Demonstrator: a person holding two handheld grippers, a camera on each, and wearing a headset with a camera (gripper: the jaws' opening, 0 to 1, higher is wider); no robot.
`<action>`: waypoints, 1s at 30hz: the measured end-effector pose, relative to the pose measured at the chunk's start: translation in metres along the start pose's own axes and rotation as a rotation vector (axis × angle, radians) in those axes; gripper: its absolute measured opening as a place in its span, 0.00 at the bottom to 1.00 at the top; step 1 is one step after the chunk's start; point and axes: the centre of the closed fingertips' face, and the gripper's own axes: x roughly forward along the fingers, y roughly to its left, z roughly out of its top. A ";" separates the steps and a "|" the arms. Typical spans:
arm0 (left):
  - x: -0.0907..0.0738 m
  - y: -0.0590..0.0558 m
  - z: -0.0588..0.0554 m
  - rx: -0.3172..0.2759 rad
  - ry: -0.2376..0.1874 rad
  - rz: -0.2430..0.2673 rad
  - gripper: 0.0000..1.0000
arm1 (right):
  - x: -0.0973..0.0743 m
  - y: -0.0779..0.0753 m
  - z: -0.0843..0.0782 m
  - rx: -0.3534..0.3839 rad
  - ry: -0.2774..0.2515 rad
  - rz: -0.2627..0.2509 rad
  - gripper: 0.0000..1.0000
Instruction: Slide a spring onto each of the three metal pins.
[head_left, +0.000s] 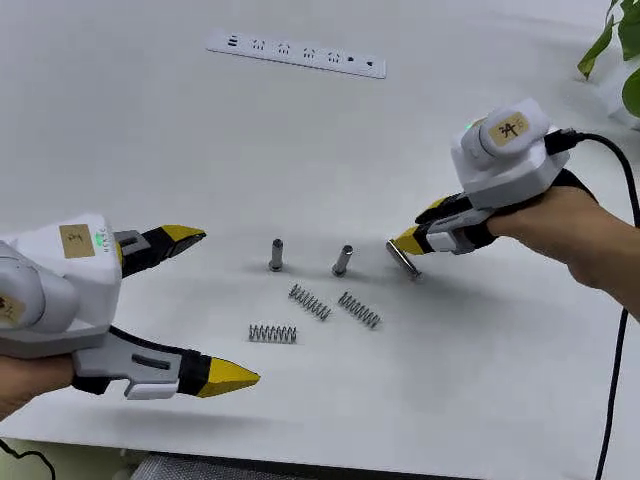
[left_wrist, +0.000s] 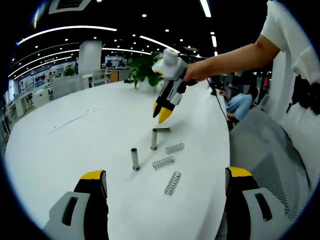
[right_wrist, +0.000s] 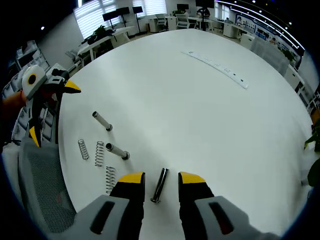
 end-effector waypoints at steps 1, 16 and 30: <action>0.000 0.000 0.000 -0.001 -0.001 0.001 1.00 | 0.001 0.002 -0.001 -0.001 0.007 0.001 0.26; 0.001 0.002 -0.003 -0.026 -0.016 0.000 1.00 | 0.021 0.004 -0.011 0.068 0.120 -0.021 0.18; 0.000 0.001 0.000 -0.037 -0.026 0.005 1.00 | 0.030 -0.001 -0.016 0.083 0.158 -0.038 0.14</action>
